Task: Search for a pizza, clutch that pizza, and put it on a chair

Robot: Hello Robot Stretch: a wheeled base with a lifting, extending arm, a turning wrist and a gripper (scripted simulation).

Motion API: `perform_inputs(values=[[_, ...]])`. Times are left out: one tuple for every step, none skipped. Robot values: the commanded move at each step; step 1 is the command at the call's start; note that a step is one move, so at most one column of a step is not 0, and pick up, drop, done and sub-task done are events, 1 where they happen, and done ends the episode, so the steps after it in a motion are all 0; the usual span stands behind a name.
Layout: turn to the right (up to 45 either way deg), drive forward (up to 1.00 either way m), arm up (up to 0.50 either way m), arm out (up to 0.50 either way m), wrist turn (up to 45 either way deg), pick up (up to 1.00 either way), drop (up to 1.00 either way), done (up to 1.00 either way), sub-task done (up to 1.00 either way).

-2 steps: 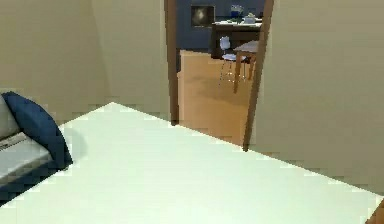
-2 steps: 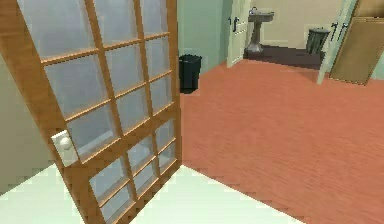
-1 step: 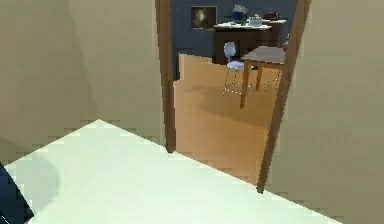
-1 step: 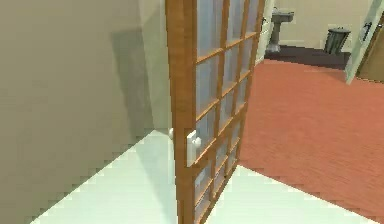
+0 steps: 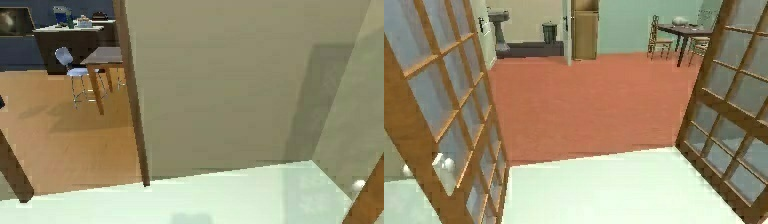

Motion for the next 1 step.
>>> perform_inputs(values=[[0.0,0.15,0.0,0.0,0.0,0.0,0.0,0.0,0.0]])
